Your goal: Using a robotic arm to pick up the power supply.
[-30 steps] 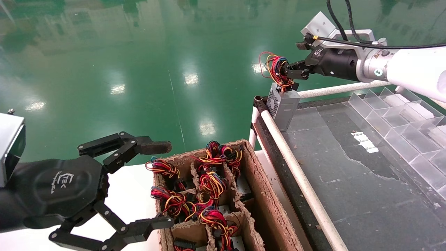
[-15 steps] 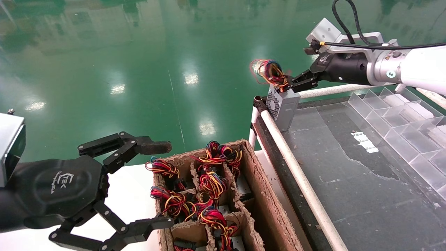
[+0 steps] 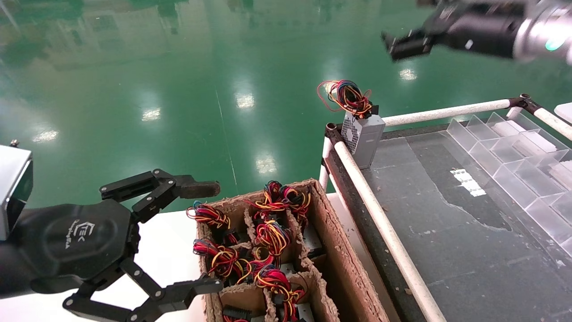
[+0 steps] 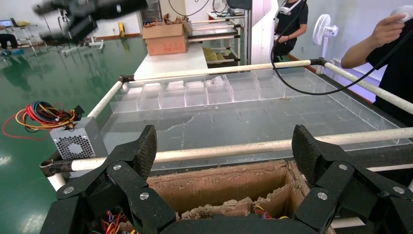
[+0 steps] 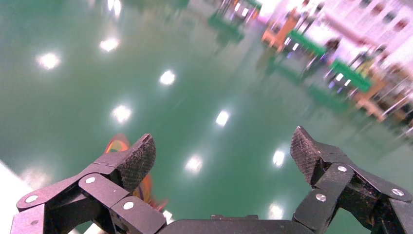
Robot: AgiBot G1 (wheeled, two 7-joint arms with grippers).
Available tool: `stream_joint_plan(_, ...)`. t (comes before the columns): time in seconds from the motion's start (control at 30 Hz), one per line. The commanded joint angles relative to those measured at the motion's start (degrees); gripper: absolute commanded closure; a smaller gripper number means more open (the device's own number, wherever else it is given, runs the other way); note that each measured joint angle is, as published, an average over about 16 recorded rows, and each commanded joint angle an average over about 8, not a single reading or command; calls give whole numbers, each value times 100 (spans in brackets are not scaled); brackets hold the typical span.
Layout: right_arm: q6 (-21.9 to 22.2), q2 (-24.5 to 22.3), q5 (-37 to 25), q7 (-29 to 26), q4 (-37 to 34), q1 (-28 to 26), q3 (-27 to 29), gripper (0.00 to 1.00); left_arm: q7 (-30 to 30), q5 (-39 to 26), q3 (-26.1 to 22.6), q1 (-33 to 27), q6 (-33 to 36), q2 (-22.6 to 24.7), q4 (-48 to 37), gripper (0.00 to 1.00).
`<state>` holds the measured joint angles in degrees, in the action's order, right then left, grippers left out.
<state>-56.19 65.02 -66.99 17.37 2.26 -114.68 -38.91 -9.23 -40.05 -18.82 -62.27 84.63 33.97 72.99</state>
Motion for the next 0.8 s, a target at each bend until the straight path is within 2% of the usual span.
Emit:
stream_joint_plan(0.03, -40, -81, 157, 106, 47, -64, 108, 0, 0, 0, 0, 0, 0, 0, 0, 0)
stream_joint_plan(0.23, -233, -306, 398, 92, 488, 208, 301, 0, 1, 1, 0, 0, -1, 0, -2, 0)
stream_joint_plan(0.8, -1047, -1113, 1031, -777, 2478, 1736, 896, 0, 3, 2, -3, -1, -1, -1, -4, 0)
